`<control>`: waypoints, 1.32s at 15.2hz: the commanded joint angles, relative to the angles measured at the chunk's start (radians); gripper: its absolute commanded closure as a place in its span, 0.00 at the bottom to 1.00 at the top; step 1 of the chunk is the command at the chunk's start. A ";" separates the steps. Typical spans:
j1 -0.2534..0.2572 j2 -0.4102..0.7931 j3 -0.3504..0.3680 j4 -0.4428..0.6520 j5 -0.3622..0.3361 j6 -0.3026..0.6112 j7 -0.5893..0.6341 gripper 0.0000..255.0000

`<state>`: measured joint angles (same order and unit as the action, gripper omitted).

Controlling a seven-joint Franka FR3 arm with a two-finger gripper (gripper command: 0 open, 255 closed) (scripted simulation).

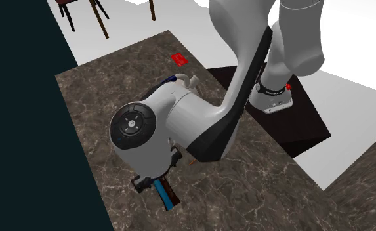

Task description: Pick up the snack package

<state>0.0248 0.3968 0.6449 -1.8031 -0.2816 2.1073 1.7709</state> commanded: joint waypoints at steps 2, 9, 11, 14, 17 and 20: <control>0.040 0.073 -0.024 0.061 -0.032 0.002 0.057 0.00; 0.053 0.118 -0.045 0.034 -0.065 0.068 0.078 0.00; 0.053 0.117 -0.044 0.032 -0.064 0.069 0.078 1.00; 0.052 0.116 -0.044 0.032 -0.063 0.068 0.077 1.00; 0.052 0.116 -0.044 0.032 -0.064 0.069 0.077 1.00; 0.053 0.118 -0.044 0.034 -0.065 0.068 0.078 1.00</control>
<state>0.0775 0.5110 0.6023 -1.7655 -0.3451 2.1726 1.8474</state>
